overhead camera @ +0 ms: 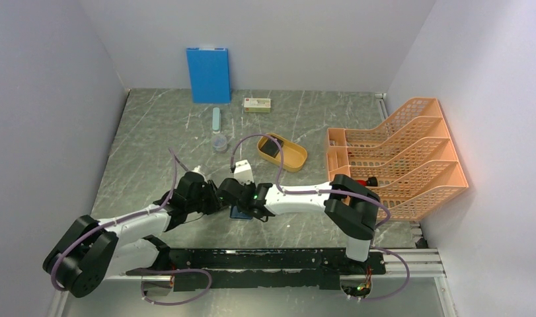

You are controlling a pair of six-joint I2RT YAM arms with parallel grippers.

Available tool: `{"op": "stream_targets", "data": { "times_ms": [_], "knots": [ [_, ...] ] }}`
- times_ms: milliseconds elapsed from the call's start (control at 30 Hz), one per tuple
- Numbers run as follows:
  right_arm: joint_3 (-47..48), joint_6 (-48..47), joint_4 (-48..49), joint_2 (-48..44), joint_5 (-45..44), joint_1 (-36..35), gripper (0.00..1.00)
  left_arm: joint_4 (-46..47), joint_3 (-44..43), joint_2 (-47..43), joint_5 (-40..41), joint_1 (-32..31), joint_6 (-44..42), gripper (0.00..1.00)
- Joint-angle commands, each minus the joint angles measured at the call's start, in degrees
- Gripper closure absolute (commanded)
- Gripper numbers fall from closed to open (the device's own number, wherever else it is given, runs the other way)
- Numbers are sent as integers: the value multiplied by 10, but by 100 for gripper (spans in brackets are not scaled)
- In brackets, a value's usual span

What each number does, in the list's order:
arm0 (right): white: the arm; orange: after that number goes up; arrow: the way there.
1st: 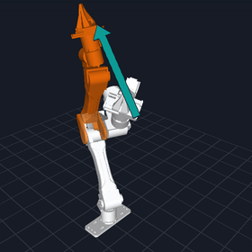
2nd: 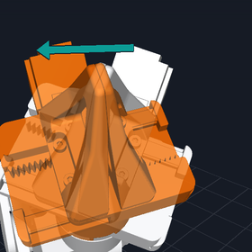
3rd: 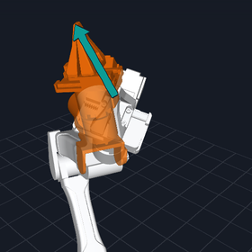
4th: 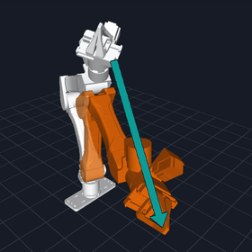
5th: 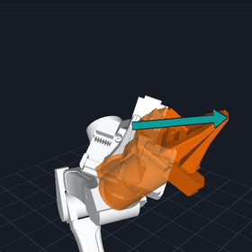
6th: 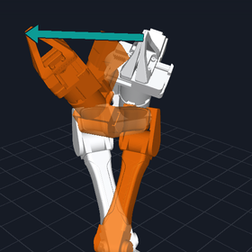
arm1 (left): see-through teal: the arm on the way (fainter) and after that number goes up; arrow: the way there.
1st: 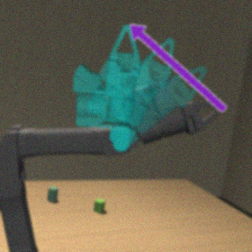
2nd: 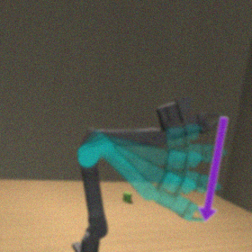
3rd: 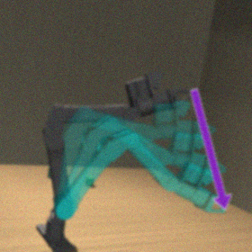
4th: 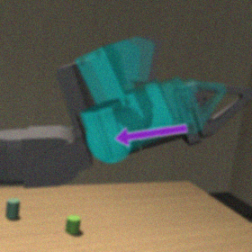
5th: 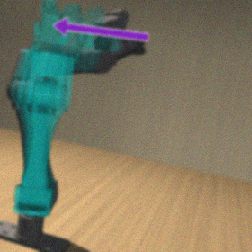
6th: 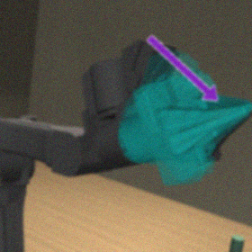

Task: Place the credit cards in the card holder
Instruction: Open the card holder at the center of the board.

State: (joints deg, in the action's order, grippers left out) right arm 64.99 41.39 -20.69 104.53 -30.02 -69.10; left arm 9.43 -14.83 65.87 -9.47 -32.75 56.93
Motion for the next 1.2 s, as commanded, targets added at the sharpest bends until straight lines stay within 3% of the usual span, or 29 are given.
{"op": "stream_targets", "data": {
  "times_ms": [0, 367, 500, 667, 900, 1167],
  "knots": [
    [-12, 10, -15, -9, -1, 1, 100, 1, -1, -23, -26, 4, 3, 71],
    [-3, 10, -10, 1, 6, 3, 100, 122, 17, 44, -87, 0, 23, 82],
    [0, 12, -9, 4, 10, 3, 100, 138, 12, 81, -88, -2, 22, 94],
    [-2, 14, -8, 3, 13, 3, 100, 166, 13, 122, -90, -4, 27, 95],
    [-15, 28, -9, -23, 22, 7, 100, 53, -2, 139, -11, -4, 27, 95],
    [-27, 39, -7, -70, 40, 19, 100, 23, 5, 160, 34, -4, 50, 95]
  ]
}}
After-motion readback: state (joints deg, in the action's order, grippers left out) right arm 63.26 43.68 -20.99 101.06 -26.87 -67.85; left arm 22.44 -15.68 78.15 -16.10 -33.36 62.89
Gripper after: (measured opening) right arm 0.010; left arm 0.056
